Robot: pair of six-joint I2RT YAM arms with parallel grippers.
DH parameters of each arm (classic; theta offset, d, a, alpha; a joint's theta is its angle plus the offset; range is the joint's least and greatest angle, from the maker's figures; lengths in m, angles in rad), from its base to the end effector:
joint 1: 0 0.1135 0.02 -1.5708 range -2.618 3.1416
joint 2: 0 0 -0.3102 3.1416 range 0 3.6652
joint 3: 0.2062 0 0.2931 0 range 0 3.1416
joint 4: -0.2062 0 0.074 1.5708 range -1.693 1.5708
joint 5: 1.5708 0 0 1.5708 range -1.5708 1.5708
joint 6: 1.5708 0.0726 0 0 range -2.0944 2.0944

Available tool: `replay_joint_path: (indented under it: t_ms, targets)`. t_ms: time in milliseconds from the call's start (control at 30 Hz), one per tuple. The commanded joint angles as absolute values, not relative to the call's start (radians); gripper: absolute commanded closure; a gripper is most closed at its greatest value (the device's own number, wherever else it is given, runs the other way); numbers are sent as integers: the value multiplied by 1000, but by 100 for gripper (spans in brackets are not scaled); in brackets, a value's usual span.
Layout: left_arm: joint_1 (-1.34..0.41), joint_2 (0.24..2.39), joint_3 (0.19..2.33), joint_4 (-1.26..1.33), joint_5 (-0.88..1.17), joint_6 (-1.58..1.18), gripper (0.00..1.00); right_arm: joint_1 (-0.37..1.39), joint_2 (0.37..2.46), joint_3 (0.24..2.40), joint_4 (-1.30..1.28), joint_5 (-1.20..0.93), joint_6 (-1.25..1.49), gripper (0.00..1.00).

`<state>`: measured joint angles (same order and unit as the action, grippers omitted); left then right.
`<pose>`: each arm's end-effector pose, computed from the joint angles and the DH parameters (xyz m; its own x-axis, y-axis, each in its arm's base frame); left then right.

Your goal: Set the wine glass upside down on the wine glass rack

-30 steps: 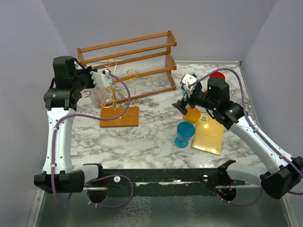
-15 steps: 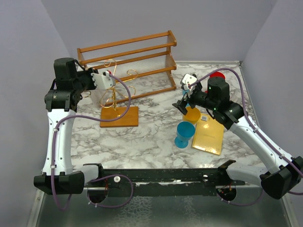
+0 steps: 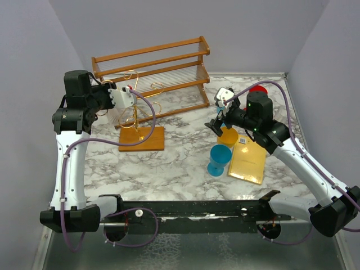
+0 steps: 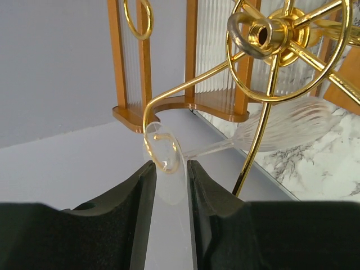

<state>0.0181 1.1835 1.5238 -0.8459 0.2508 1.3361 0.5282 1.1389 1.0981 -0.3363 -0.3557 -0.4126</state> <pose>0.2798 -0.0130 0.4831 0.0815 0.9438 -0.3204 0.5174 0.2347 0.8229 0.2562 0.1787 0.3912 0.0102 -0.4292 -0.9031 -0.8165 0.5178 -0.2553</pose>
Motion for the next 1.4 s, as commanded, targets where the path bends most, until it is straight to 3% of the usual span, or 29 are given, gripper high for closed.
replay_joint_path:
  t_ms: [0, 567, 833, 1100, 1367]
  targets:
    - [15, 1169, 1546, -884, 287, 1322, 67, 520, 1140, 1090, -301, -368, -407, 0]
    - [15, 1169, 1652, -999, 418, 1298, 45, 520, 1154, 1104, -317, -359, -410, 0]
    - [15, 1164, 1732, -958, 506, 1148, 25, 520, 1147, 1121, -355, -327, -429, 0]
    - [15, 1154, 1724, -738, 589, 745, 5, 515, 1095, 1088, -352, -243, -426, 0]
    - [23, 1142, 1714, -518, 411, 280, 1, 287, 1088, 1123, -353, -229, -288, 0]
